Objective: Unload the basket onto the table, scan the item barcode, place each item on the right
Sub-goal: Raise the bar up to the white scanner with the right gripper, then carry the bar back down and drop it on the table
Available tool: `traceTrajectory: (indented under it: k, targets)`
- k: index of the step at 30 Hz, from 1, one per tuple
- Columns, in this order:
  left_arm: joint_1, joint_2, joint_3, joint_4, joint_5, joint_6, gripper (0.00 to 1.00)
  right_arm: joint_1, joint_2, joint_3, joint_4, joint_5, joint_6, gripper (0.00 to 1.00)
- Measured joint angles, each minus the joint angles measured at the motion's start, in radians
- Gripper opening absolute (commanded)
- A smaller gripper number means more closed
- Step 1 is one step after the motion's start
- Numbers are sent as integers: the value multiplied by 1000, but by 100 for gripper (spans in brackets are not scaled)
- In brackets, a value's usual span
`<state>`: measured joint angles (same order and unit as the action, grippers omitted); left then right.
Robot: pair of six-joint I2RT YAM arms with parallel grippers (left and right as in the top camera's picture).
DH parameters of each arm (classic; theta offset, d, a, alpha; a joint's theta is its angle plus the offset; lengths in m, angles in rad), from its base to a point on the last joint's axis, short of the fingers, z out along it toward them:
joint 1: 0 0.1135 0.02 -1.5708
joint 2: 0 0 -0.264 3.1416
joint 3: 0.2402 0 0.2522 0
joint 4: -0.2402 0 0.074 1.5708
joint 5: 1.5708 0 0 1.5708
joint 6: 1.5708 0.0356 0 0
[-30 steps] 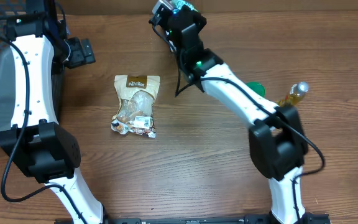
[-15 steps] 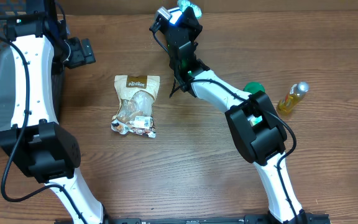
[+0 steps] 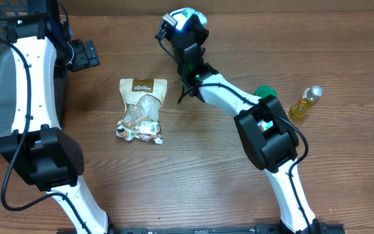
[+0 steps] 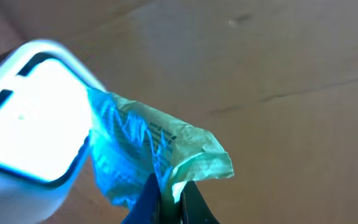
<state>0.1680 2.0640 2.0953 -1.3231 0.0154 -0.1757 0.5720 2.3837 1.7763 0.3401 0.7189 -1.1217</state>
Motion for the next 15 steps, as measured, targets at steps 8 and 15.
traceTrajectory:
  k: [8, 15]
  targets:
    - [0, 0, 0, 0, 0, 0, 100, 6, 2, 0, -21, 43, 14, 3]
    - [0, 0, 0, 0, 0, 0, 99, 6, -103, -1, -189, 119, 111, 3]
